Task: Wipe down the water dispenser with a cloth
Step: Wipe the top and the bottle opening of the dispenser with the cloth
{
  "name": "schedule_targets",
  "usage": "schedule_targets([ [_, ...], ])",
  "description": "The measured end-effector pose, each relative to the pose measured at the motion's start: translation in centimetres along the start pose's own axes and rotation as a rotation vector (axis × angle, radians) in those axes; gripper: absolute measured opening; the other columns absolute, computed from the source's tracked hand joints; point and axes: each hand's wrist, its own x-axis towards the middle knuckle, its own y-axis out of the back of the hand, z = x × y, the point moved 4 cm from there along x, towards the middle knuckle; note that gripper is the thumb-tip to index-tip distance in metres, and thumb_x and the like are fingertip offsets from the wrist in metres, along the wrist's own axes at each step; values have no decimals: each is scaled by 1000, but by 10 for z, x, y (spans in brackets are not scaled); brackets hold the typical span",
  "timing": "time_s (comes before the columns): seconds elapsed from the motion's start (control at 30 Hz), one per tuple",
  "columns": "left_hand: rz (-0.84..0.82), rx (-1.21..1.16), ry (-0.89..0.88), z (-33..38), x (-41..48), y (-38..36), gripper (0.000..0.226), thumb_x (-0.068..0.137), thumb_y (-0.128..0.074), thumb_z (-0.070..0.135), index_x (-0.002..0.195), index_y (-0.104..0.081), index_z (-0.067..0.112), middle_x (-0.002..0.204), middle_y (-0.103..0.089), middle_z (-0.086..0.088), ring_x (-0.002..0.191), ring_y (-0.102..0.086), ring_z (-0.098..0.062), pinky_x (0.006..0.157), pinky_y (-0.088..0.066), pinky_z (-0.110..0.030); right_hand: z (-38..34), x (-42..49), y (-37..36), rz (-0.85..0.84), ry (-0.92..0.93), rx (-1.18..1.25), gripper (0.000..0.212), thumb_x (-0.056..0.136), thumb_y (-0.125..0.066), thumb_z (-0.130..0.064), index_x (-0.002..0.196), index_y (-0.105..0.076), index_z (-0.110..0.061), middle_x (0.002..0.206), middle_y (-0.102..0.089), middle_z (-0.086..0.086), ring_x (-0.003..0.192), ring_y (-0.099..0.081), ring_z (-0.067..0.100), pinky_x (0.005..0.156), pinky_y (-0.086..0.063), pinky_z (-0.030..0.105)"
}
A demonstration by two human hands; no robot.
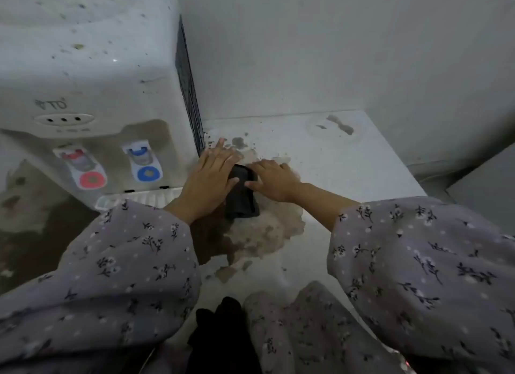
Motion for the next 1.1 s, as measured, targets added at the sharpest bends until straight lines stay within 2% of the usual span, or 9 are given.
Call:
schedule_targets([
  [0.17, -162, 6, 100, 1, -9, -38, 53, 96, -44, 33, 143, -33, 11, 151, -28, -9, 145, -4, -25, 114, 1, -40, 5, 8, -27, -228, 69, -144, 56, 96, -41, -47, 144, -31, -21, 149, -29, 9, 134, -27, 29, 106, -23, 48],
  [0.27, -235, -21, 148, 1, -13, -53, 53, 95, -47, 35, 142, -35, 14, 152, -27, -7, 145, -4, -25, 114, 3, -38, 4, 13, -36, -249, 118, -201, 55, 94, -48, -42, 143, -33, -21, 145, -29, 12, 131, -29, 32, 104, -27, 47],
  [0.47, -449, -28, 188, -1, -24, -72, 47, 94, -47, 40, 137, -41, 21, 150, -29, -3, 140, -18, -23, 113, -13, -38, -5, 20, -50, -216, 195, -295, 64, 86, -62, -41, 138, -33, -16, 134, -34, 15, 121, -38, 34, 93, -40, 42],
  [0.63, -517, -133, 229, 1, -26, -74, 58, 89, -58, 36, 140, -36, 20, 152, -23, -4, 135, -29, -24, 107, -30, -39, -9, 23, -54, -181, 214, -245, 47, 92, -54, -33, 131, -36, -14, 126, -38, 15, 107, -47, 34, 70, -40, 35],
  [0.73, -528, -235, 278, 0, -22, -70, 55, 90, -58, 31, 139, -38, 16, 148, -28, -6, 130, -36, -25, 103, -38, -38, -7, 26, -47, -126, 160, -137, 32, 97, -42, -31, 125, -46, -15, 118, -44, 13, 97, -51, 30, 65, -39, 34],
  [0.87, -436, -436, 394, -5, -10, -55, 32, 95, -50, 23, 124, -48, 10, 125, -52, -11, 110, -52, -26, 89, -43, -34, -9, 36, -31, -71, 82, 176, 21, 98, -44, -27, 106, -59, -14, 96, -43, 10, 84, -43, 24, 69, -37, 32],
  [0.9, -395, -471, 420, -6, -5, -49, 27, 96, -48, 21, 120, -50, 8, 120, -55, -13, 106, -53, -27, 85, -41, -32, -11, 37, -25, -67, 78, 241, 15, 97, -46, -26, 93, -59, -19, 93, -42, 10, 89, -42, 25, 72, -36, 34],
  [0.97, -329, -512, 460, -9, 4, -36, 21, 97, -46, 18, 113, -52, 5, 113, -59, -15, 102, -55, -30, 77, -38, -31, -14, 40, -12, -20, 48, 326, 26, 94, -49, -26, 68, -45, -28, 92, -40, 11, 97, -37, 27, 78, -35, 35],
  [1.1, -245, -612, 524, -14, 20, -17, 18, 97, -44, 21, 107, -51, 7, 104, -62, -15, 95, -57, -32, 78, -44, -37, -24, 38, 27, 101, -32, 463, 36, 91, -52, -21, 58, -36, -27, 96, -34, 6, 100, -33, 24, 87, -33, 34],
])
